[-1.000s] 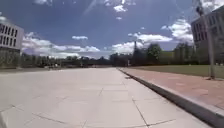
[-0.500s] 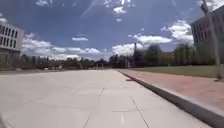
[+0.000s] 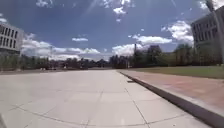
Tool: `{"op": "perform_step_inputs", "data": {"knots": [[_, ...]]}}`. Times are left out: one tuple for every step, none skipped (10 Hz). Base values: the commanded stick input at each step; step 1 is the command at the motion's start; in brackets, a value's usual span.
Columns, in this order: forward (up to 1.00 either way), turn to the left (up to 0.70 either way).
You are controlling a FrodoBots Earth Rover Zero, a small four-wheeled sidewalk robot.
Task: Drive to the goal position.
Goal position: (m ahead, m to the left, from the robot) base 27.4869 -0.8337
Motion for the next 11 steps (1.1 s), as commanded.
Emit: {"op": "perform_step_inputs", "data": {"knots": [[0.70, 0.00], [0.70, 0.00], [0.70, 0.00], [0.70, 0.00], [0.70, 0.00], [0.70, 0.00], [0.70, 0.00], [0.70, 0.00], [0.70, 0.00], [0.70, 0.00], [0.70, 0.00]]}}
